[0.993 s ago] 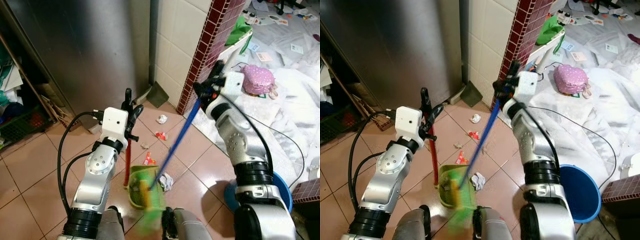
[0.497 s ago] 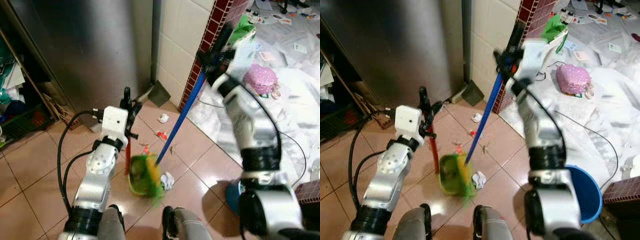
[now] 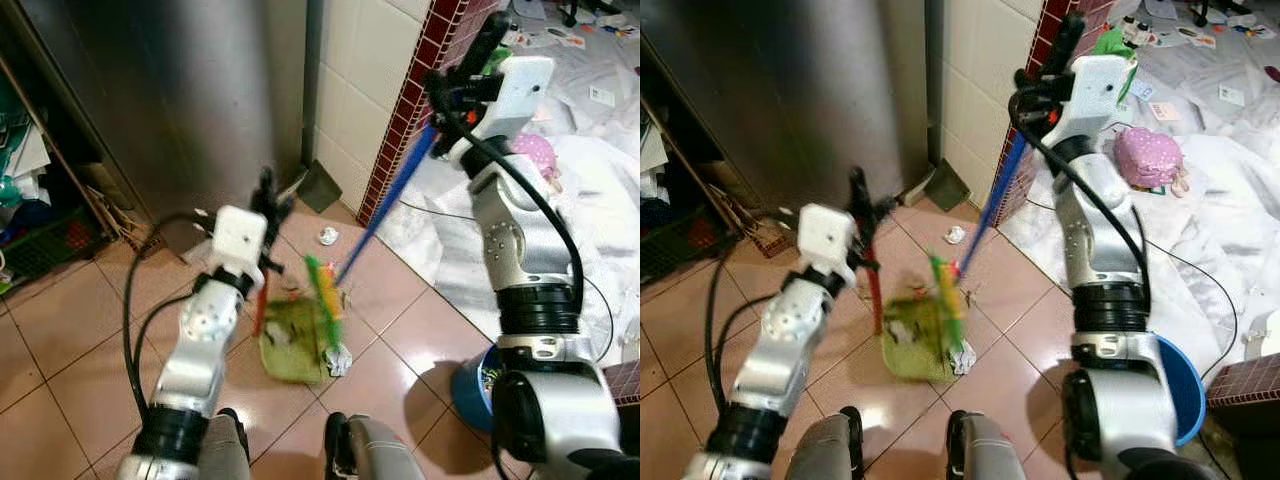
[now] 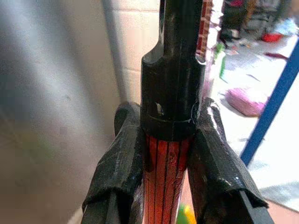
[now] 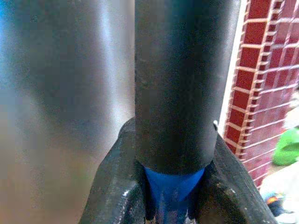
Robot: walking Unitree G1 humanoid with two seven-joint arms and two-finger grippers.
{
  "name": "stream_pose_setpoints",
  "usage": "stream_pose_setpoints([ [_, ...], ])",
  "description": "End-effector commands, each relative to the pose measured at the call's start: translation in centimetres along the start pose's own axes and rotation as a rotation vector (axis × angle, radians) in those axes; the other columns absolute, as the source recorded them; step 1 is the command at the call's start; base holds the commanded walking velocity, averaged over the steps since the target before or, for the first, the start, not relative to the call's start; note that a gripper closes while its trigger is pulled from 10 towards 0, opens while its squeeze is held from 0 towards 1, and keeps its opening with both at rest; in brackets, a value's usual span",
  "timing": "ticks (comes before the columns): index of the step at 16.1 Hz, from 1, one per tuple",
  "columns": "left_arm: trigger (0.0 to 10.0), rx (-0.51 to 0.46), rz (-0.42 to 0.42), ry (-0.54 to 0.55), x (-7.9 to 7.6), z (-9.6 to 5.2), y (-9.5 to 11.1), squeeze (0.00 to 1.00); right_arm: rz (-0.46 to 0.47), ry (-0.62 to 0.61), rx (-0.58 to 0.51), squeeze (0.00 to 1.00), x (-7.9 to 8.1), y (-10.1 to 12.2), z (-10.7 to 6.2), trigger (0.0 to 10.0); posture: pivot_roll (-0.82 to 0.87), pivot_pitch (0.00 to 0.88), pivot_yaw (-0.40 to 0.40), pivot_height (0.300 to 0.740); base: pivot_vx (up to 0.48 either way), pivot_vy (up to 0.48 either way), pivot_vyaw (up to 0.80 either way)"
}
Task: Sweep floor
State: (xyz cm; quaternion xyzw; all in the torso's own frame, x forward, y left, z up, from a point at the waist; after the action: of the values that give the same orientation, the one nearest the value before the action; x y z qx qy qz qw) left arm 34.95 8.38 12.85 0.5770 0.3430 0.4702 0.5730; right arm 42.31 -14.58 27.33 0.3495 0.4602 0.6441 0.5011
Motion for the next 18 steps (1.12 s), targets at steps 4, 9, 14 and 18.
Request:
stream_pose_setpoints([
  [4,10.0,-0.037,0.019,-0.063,-0.2,-1.4,2.0,0.0,-0.226,-0.116,-0.052,0.0,-2.7,1.3,-0.7,10.0,-0.02,0.175,-0.066,0.74,0.0,0.0,0.0],
  [9,10.0,-0.005,0.003,-0.019,0.4,-1.0,0.6,0.0,-0.25,-0.192,0.134,0.0,-3.3,-4.1,-2.3,10.0,-0.01,0.184,-0.064,0.74,0.0,0.0,0.0],
  [14,10.0,0.004,-0.016,-0.045,-1.0,0.4,0.2,0.0,-0.105,-0.262,0.289,0.0,-3.0,-8.0,-3.6,10.0,-0.03,0.187,-0.062,0.74,0.0,0.0,0.0],
  [18,10.0,0.003,-0.022,-0.04,-1.0,0.3,0.1,0.0,0.125,-0.274,0.301,0.0,-1.7,-8.7,-3.3,10.0,-0.03,0.188,-0.065,0.74,0.0,0.0,0.0],
])
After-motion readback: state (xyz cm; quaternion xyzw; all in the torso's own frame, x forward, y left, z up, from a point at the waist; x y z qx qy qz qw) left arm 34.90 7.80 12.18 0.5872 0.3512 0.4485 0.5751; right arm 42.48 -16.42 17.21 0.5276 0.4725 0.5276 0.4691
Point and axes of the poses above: a point about 5 cm out from each wrist's last joint towards the gripper, its own z axis pointing out of the wrist towards the gripper, its own y axis along the axis of the wrist's last joint, x = y × z, the point moved 6 cm from there along z, pointing out of the wrist towards the gripper
